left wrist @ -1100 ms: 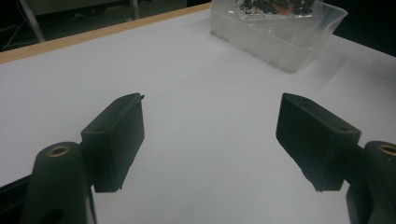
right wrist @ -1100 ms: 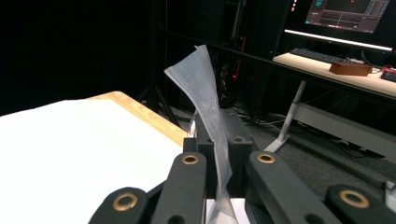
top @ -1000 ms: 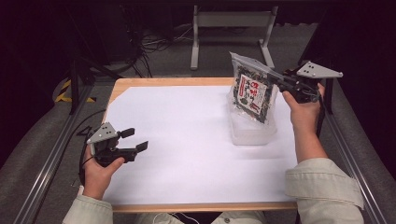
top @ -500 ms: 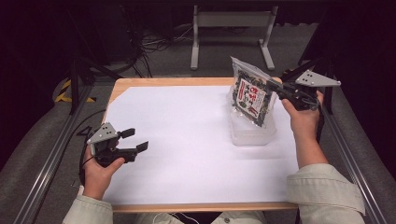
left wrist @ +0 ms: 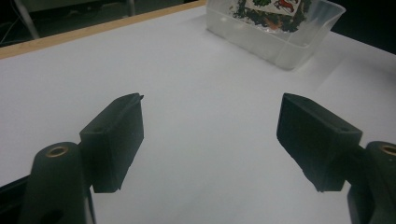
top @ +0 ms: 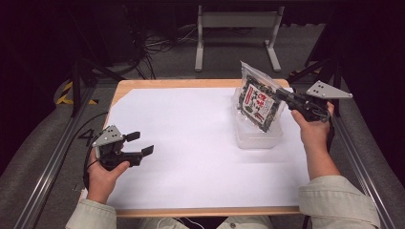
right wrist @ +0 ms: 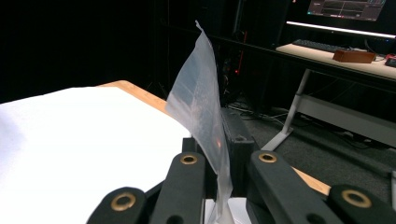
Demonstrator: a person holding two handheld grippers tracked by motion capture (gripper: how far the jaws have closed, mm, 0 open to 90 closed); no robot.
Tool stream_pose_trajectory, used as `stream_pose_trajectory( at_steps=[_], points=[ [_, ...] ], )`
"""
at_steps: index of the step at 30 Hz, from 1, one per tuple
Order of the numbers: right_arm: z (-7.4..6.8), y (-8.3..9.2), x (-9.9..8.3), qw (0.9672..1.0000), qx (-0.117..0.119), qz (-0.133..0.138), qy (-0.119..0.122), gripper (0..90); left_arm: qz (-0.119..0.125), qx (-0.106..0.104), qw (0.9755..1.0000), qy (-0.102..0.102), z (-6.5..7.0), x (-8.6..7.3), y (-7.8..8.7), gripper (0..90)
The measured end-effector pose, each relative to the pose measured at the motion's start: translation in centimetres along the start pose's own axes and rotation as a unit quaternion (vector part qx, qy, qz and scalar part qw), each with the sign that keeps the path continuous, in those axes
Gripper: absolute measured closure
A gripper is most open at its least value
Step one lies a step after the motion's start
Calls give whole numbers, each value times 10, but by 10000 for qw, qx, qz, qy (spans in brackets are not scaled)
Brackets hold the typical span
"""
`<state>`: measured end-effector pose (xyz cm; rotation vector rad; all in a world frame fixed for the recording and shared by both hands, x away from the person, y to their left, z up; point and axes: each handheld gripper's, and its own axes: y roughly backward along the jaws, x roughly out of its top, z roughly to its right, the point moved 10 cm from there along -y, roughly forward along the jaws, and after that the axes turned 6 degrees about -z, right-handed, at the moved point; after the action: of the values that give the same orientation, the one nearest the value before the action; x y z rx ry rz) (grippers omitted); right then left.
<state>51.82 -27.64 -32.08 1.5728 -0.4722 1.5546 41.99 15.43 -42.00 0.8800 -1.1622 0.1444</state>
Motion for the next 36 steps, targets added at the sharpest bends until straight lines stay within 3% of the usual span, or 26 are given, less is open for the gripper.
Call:
stream_pose_trajectory(
  at_steps=[4,10,17,21,26,27,31,36],
  points=[
    [2,0,-1,9999,-16,44,-127,862,0,-7,10000,0,0,0,1,239],
    [18,2,-8,9990,-108,26,-439,860,1,-13,10000,15,-1,-1,0,237],
    [23,3,-9,9988,-260,-41,-406,852,-19,-5,10000,46,-3,-3,0,235],
    [24,3,-6,9988,-229,-9,-434,828,-38,0,10000,39,-3,-4,0,233],
    [21,2,-5,9988,-132,-62,-459,588,-31,12,10000,66,-4,-5,1,231],
    [21,2,-5,9988,-132,-62,-459,588,-31,12,10000,66,-4,-5,1,231],
    [23,8,-6,9980,-193,-34,-596,402,-45,3,10000,59,-4,-5,0,230],
    [22,17,-9,9974,-122,-112,-694,257,-33,-13,10000,70,-3,-4,0,228]
  ],
)
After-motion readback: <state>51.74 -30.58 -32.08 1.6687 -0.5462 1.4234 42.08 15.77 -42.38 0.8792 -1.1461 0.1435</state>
